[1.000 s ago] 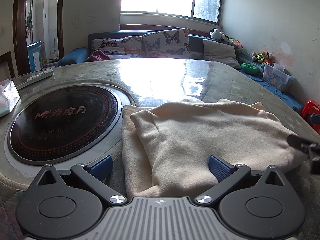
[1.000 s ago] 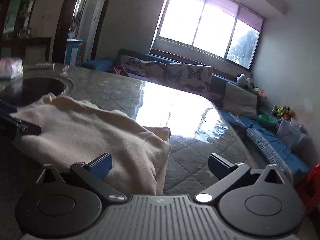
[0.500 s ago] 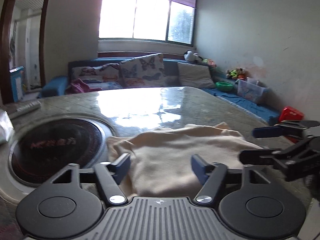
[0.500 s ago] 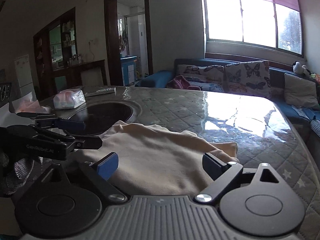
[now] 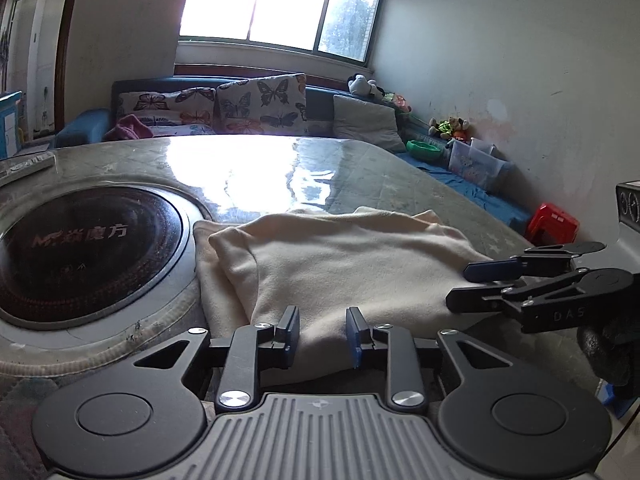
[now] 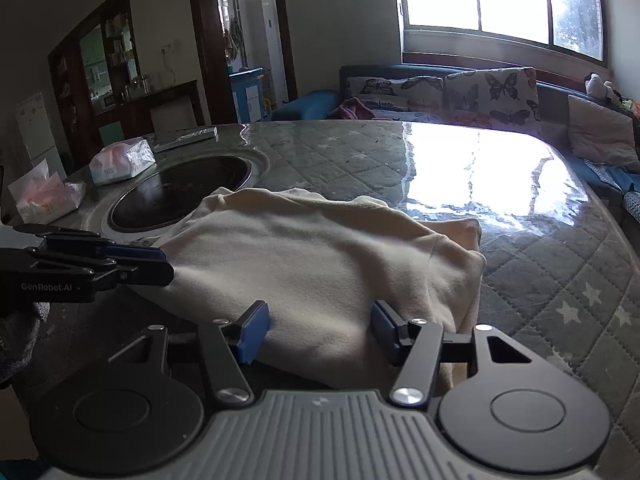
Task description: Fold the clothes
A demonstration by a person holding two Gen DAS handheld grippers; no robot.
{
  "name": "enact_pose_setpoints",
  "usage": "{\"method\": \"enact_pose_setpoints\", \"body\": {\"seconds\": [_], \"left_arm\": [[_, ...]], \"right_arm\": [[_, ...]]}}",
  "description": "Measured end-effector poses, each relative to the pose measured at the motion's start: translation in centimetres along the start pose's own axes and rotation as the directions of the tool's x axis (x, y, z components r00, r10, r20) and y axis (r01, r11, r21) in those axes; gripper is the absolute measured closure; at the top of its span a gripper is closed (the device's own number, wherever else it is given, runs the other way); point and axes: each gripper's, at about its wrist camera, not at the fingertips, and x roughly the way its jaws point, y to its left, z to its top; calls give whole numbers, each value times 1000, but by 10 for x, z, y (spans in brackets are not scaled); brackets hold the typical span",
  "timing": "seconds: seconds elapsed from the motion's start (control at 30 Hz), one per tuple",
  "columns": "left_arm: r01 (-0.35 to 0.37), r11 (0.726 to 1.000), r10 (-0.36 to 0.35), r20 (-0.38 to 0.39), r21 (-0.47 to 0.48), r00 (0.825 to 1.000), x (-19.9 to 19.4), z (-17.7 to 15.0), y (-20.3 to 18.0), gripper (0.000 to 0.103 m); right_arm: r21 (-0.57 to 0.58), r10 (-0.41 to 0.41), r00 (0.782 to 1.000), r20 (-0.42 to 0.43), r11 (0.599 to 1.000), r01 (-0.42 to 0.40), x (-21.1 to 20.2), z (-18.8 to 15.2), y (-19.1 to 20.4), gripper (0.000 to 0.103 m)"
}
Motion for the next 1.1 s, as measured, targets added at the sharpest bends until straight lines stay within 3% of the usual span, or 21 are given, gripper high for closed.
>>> {"method": "enact_pose_setpoints", "body": {"seconds": [0.3, 0.5, 0.8, 1.0, 1.1], "left_arm": [[-23, 997, 21, -24, -75, 999, 21, 32, 17, 74], [-66, 992, 56, -89, -111, 994, 45, 36, 38, 74], [-41, 991, 33, -62, -127, 998, 60, 67, 43, 75], [-69, 991, 58, -99, -115, 993, 92, 77, 46, 86], [-87, 989, 73, -116, -119, 991, 101, 74, 50, 86]], "right_arm": [[6, 1, 1000, 0, 1000, -1, 11, 26, -8, 44], [-4, -14, 999, -43, 1000, 14, 33, 28, -12, 45], [-30, -25, 999, -38, 999, 24, 39, 52, -12, 45], [-23, -46, 997, -58, 999, 45, 63, 65, -20, 45], [-13, -51, 995, -86, 999, 51, 73, 64, -25, 46]]}}
